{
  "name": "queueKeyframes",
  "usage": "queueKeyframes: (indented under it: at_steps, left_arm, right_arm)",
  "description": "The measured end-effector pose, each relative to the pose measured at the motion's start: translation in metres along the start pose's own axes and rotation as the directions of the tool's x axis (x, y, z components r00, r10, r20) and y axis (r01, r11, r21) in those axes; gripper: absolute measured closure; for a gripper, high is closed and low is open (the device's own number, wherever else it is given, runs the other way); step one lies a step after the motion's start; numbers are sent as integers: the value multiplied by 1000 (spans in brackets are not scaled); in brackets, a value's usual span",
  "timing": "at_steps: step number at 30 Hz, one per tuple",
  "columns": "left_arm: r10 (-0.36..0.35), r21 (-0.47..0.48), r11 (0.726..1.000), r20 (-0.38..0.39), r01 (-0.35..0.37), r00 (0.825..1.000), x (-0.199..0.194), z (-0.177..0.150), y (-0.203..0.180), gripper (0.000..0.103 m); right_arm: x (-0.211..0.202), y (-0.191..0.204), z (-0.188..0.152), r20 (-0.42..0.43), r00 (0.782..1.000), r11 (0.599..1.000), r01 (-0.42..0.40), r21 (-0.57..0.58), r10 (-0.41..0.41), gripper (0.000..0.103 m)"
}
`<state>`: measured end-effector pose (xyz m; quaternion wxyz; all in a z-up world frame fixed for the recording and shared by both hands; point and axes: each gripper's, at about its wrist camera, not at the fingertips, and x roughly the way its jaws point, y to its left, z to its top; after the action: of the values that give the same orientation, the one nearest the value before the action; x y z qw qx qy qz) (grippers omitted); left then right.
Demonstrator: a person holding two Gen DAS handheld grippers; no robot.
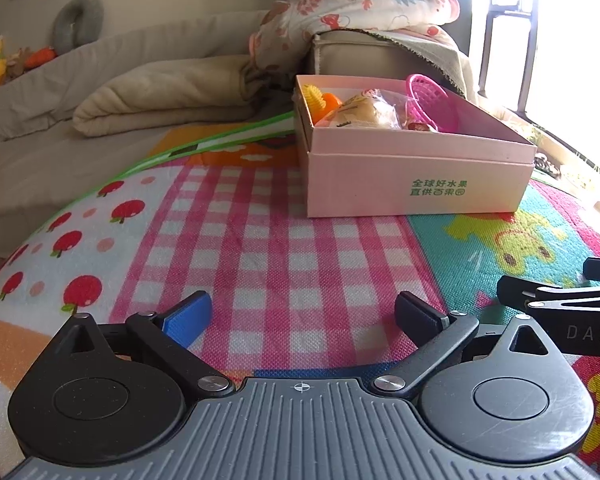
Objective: Organize objects
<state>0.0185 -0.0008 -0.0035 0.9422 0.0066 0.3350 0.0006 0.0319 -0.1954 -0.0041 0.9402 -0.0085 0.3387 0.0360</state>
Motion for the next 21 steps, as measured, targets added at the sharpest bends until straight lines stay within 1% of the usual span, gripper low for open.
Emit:
queueKeyframes:
  at_steps: [21]
  left_arm:
    - [-1, 0, 1000, 0, 1, 1000, 0, 0, 1, 1]
  right_arm:
    - [2, 1, 0, 0, 1000, 1000, -4, -9, 4, 0]
